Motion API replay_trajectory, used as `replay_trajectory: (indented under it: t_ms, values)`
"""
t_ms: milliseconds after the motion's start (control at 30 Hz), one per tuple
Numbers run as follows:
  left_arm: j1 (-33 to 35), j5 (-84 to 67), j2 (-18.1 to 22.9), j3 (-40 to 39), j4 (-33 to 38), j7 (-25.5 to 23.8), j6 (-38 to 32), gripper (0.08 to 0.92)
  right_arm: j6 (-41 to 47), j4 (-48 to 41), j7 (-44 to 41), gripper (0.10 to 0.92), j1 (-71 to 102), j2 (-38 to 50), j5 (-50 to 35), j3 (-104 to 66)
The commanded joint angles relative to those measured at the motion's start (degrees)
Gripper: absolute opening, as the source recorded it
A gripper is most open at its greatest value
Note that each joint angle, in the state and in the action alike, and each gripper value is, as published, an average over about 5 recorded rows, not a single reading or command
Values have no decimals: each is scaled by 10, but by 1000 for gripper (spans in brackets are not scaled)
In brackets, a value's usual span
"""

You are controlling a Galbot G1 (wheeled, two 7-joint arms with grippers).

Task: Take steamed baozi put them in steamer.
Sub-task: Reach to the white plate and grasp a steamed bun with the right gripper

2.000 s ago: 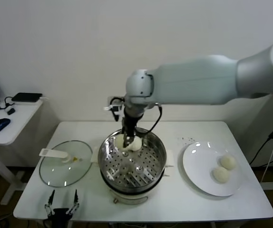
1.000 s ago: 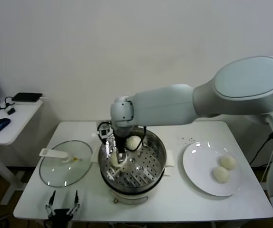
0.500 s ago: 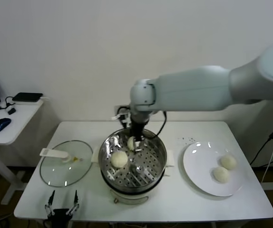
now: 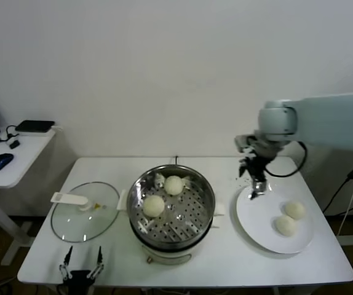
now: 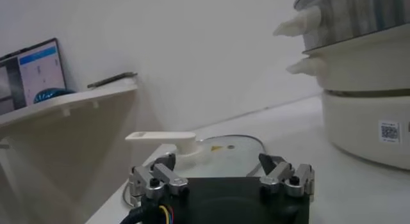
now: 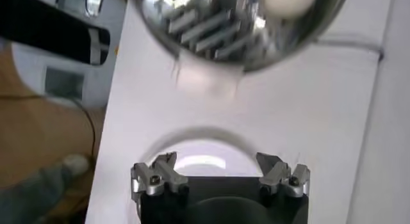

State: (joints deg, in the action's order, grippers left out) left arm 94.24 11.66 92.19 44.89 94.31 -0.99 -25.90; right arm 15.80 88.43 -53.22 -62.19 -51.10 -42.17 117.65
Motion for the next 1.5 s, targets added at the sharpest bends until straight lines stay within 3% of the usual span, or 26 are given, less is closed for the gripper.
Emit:
replay_trajectory:
  t_ms: [33, 500, 1267, 1500]
  values:
    - [-1, 6, 28, 0, -4, 0, 0, 823, -43, -46, -9, 823, 103, 142, 150, 0]
    - [0, 14, 28, 0, -16, 0, -2, 823, -44, -152, 17, 823, 299, 152, 219, -148]
    - [1, 15, 28, 2, -19, 3, -4, 823, -40, -186, 26, 821, 358, 137, 238, -195]
    - [1, 16, 28, 4, -18, 3, -4, 823, -41, -186, 23, 731, 356, 133, 237, -195]
